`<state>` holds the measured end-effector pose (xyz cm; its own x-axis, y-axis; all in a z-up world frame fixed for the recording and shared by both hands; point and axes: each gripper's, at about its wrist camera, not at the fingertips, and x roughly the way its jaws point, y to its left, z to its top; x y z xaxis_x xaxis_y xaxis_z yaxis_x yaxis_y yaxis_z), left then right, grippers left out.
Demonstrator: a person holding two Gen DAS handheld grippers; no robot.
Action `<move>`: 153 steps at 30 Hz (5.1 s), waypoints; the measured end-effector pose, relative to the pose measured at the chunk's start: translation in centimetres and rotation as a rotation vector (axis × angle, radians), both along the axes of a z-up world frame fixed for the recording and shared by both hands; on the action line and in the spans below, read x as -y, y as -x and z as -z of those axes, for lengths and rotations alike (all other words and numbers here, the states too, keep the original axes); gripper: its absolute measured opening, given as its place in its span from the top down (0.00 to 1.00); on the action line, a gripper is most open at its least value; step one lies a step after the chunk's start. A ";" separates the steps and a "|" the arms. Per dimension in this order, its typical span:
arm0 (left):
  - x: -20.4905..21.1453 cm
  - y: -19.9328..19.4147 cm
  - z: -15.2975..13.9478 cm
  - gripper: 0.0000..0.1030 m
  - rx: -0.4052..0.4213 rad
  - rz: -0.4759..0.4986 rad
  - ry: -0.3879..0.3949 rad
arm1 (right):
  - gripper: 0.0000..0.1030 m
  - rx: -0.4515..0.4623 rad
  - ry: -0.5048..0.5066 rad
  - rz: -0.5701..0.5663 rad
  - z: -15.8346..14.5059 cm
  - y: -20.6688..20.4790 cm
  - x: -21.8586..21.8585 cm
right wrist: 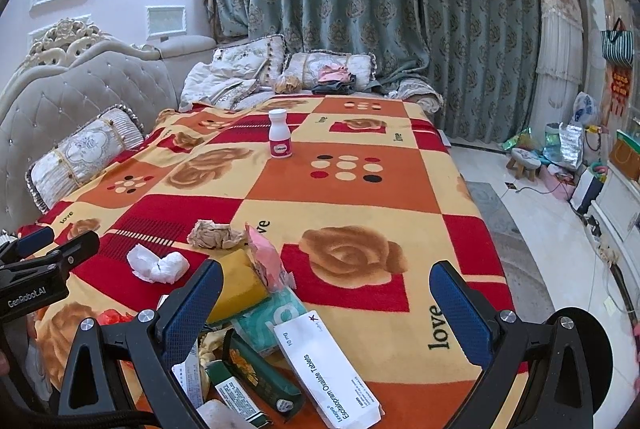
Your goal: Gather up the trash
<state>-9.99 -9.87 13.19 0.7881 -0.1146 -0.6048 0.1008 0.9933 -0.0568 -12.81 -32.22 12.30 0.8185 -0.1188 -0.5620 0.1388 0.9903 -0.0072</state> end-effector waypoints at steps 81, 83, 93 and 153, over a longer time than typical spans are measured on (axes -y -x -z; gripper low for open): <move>2.1 2.2 1.0 0.00 -0.093 0.174 -0.027 | 0.00 -0.241 0.038 -0.060 4.3 2.5 5.9; 2.4 2.7 1.3 0.00 -0.124 0.228 -0.032 | 0.00 -0.259 0.014 -0.081 4.9 2.7 6.1; 5.1 6.1 2.8 0.00 -0.253 0.494 -0.022 | 0.21 -0.341 -0.067 -0.206 7.7 1.7 4.5; 33.3 4.2 2.1 0.67 -0.403 0.811 0.121 | 0.58 -0.318 -0.185 0.296 7.6 12.5 26.8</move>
